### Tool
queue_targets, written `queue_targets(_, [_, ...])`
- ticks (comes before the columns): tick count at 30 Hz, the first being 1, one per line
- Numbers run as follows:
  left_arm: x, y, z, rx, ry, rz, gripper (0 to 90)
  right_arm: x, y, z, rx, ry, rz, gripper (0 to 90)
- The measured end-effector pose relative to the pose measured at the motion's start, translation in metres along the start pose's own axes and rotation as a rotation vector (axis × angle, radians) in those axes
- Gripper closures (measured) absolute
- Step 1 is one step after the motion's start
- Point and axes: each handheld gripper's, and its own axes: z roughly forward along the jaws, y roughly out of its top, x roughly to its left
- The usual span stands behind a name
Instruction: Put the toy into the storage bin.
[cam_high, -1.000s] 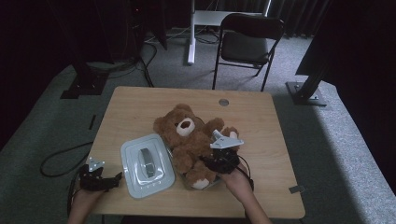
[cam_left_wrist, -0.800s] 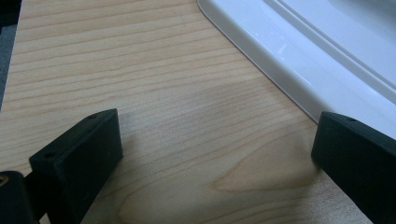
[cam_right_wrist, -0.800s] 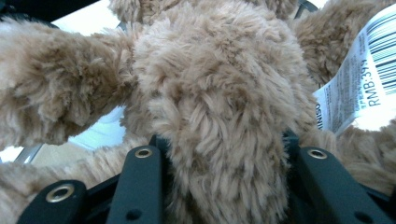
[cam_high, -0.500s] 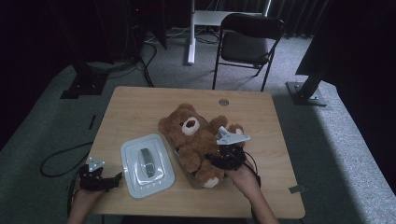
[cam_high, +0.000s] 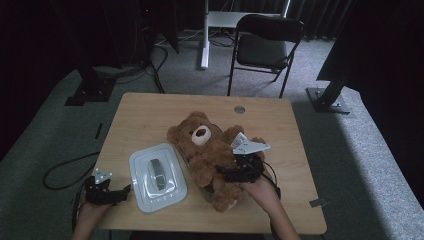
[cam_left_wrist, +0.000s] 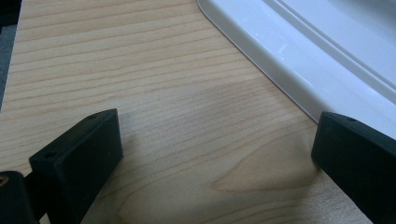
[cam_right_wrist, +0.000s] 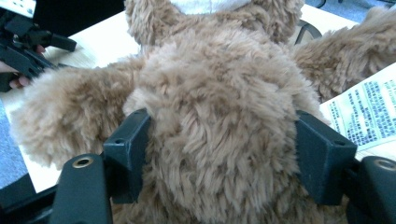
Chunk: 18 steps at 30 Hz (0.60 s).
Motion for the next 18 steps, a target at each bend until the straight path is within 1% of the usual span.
queue_targets(2, [0.000, 0.000, 0.000, 0.000, 0.000, 0.000, 2.5, 0.000, 0.002, -0.004, -0.036, 0.004, 0.022, 27.8])
queue_targets(5, [0.000, 0.000, 0.000, 0.000, 0.000, 0.000, 2.5, 0.000, 0.005, -0.009, -0.057, 0.010, 0.041, 27.4])
queue_targets(6, [0.000, 0.000, 0.000, 0.000, 0.000, 0.000, 2.5, -0.003, 0.010, -0.012, -0.067, 0.022, 0.066, 24.1])
queue_targets(7, [0.000, 0.000, 0.000, 0.000, 0.000, 0.000, 2.5, -0.004, 0.012, -0.014, -0.075, 0.020, 0.074, 22.2])
queue_targets(10, [0.000, 0.000, 0.000, 0.000, 0.000, 0.000, 2.5, -0.006, 0.019, -0.017, -0.077, 0.006, 0.108, 15.2])
queue_targets(11, [0.000, 0.000, 0.000, 0.000, 0.000, 0.000, 2.5, -0.007, 0.022, -0.017, -0.080, 0.001, 0.120, 13.6])
queue_targets(13, [0.000, 0.000, 0.000, -0.002, 0.000, -0.003, 2.5, -0.009, 0.026, -0.018, -0.083, -0.001, 0.136, 13.5])
queue_targets(15, [0.000, 0.000, 0.000, 0.000, 0.000, -0.001, 2.5, -0.010, 0.030, -0.019, -0.100, -0.012, 0.137, 13.6])
queue_targets(16, [0.000, 0.000, 0.000, 0.000, 0.000, 0.000, 2.5, -0.011, 0.032, -0.019, -0.109, -0.011, 0.133, 15.3])
queue_targets(17, [0.000, 0.000, 0.000, 0.000, 0.000, 0.000, 2.5, -0.011, 0.034, -0.019, -0.117, -0.007, 0.109, 18.8])
queue_targets(18, [0.000, 0.000, 0.000, 0.000, 0.000, 0.003, 2.5, -0.011, 0.036, -0.021, -0.141, -0.016, 0.090, 20.4])
